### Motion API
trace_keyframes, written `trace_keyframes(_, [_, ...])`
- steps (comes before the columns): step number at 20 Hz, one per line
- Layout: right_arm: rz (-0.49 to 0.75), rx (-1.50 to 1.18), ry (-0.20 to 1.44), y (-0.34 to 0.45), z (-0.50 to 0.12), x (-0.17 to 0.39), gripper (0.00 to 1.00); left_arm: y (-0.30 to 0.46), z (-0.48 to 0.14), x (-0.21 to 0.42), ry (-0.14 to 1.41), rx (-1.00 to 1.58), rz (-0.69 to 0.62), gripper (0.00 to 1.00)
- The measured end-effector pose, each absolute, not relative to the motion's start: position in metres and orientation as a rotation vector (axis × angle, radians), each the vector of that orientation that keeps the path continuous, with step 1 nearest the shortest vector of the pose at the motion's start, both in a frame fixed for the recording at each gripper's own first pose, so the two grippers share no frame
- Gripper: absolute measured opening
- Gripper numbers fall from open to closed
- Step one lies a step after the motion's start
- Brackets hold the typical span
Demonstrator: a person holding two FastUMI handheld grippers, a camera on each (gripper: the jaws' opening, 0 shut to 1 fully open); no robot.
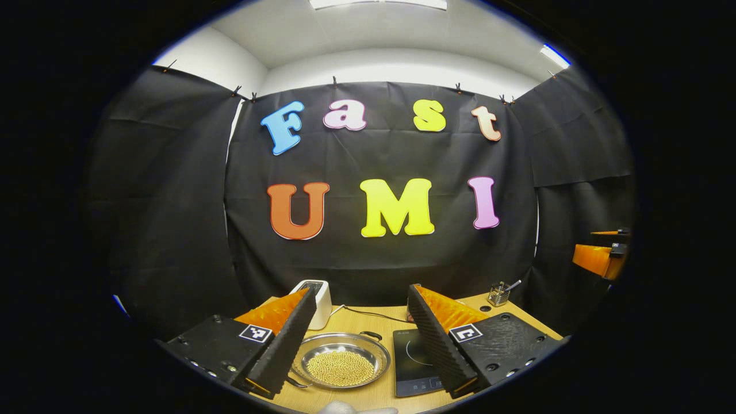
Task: First push the handle of the pot to place it horizontally, then grasp the pot with both hands and set it on the induction cooktop.
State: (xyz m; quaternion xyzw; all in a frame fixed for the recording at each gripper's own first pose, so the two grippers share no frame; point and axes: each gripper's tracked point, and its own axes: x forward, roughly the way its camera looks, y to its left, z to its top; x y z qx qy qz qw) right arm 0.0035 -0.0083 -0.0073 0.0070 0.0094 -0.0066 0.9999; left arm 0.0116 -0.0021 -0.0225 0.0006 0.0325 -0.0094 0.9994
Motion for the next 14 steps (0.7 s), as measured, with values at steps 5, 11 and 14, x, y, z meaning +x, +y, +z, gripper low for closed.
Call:
trace_keyframes(5, [-0.003,0.019,0.045,-0.010,-0.014,0.006,0.96,-0.022,-0.051,0.014,0.163,-0.030,-0.146,0.60])
trace_keyframes(11, [0.011,0.022,0.087,-0.010,-0.028,0.009,0.99,-0.015,-0.113,0.016,0.327,-0.031,-0.146,0.02])
trace_keyframes(14, [0.013,0.021,0.114,-0.010,-0.040,0.010,0.96,-0.012,-0.160,0.009,0.464,-0.019,-0.147,0.00])
